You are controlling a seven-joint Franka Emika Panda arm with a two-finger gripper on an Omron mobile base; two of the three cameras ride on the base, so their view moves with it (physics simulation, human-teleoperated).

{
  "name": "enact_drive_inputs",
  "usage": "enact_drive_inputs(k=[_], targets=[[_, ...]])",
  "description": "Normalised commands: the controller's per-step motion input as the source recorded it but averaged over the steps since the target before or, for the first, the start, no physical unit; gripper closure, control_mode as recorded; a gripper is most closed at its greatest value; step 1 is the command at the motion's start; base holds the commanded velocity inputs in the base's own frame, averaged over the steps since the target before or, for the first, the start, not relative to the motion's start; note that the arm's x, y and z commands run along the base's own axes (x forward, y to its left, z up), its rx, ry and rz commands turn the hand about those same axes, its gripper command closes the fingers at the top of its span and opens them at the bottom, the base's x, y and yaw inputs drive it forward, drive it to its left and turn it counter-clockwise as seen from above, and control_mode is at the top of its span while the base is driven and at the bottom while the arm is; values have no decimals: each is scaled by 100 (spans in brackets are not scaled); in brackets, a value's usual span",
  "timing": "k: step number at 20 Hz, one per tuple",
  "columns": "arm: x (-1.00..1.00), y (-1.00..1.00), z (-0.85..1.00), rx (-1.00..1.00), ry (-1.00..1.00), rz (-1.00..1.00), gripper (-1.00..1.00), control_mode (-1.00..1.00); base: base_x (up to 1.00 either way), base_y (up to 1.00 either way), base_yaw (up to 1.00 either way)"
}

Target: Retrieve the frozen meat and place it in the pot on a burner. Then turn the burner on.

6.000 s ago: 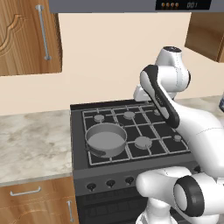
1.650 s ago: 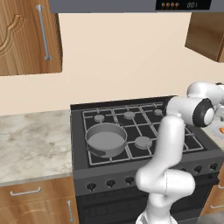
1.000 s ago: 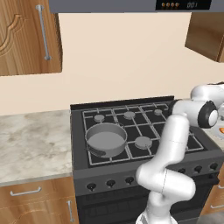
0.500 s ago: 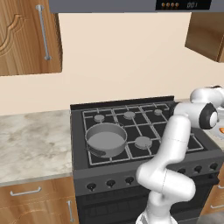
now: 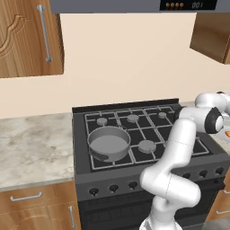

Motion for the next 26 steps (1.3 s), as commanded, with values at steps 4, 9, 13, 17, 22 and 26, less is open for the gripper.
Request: enact_drive_inputs(k=[4,9,13,17,22,26], targets=[[0,0,-14,1,1,0,-100,-100,0,0,0],[0,-3,-18,3,2,0,-100,-100,0,0,0],[0,-9,-14,2,0,0,-100,-100,0,0,0],[0,-11,-19,3,0,0,-100,-100,0,0,0],[0,-3,-12,1,0,0,-100,-100,0,0,0],[1,0,-10,0,0,0,100,-100,0,0,0]])
